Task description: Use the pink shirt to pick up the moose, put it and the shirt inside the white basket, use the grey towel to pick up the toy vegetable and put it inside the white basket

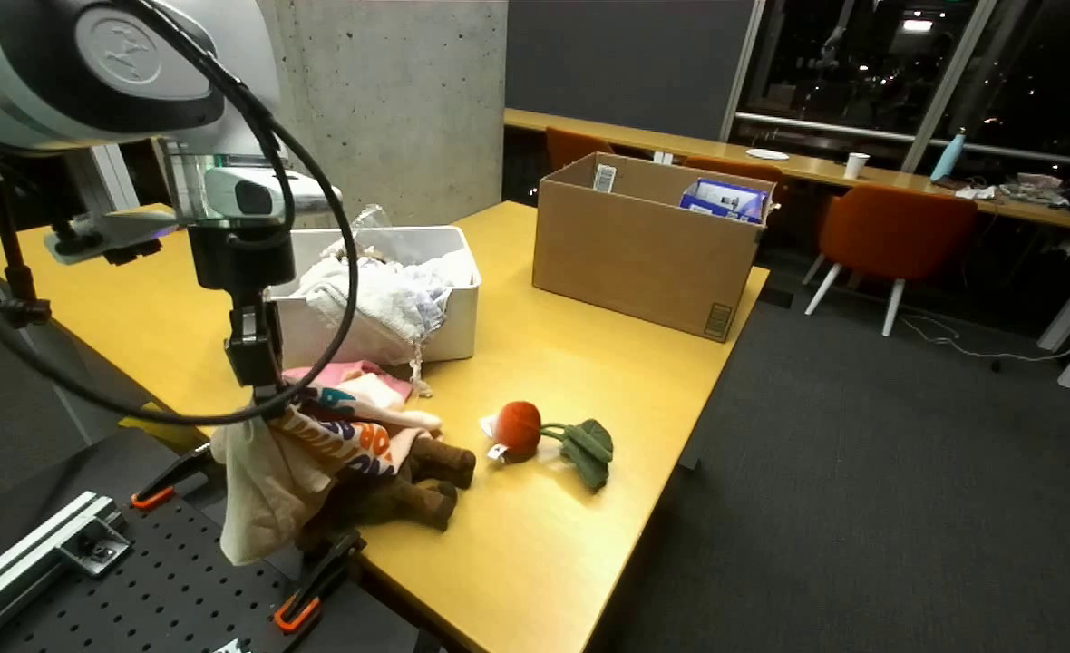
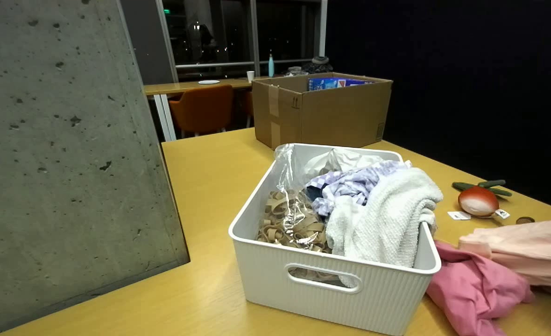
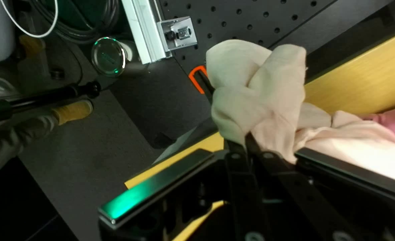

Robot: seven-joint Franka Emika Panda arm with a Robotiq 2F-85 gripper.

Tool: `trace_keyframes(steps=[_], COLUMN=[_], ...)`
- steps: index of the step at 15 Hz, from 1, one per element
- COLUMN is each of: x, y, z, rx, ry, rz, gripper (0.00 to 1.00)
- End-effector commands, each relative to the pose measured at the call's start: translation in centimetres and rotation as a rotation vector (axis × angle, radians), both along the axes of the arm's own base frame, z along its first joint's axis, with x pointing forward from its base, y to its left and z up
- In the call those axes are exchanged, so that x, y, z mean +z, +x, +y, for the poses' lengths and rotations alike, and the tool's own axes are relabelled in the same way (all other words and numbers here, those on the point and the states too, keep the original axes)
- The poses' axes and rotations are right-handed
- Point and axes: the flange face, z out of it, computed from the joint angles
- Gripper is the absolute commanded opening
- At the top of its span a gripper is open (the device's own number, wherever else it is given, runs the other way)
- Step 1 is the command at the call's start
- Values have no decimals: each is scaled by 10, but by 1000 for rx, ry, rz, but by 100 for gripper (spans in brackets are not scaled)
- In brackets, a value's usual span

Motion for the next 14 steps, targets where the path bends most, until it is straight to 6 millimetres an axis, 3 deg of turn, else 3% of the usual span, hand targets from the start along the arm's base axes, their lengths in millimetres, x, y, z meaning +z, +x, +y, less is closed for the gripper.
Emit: trace_keyframes(steps=[1, 3, 4, 5, 6, 9, 12, 14], x=[14, 17, 17, 17, 19, 33, 56, 47], y=[-26, -29, -27, -23, -20, -7, 19, 36], z=[-64, -98, -112, -122, -126, -121, -96, -85], rx=[-142, -208, -235, -253, -259, -217, -94, -43], ry=[11, 12, 21, 29, 35, 52, 68, 92], rz=[-54, -76, -83, -96, -112, -170, -243, -257], gripper=[1, 1, 29, 30, 37, 58, 79, 94])
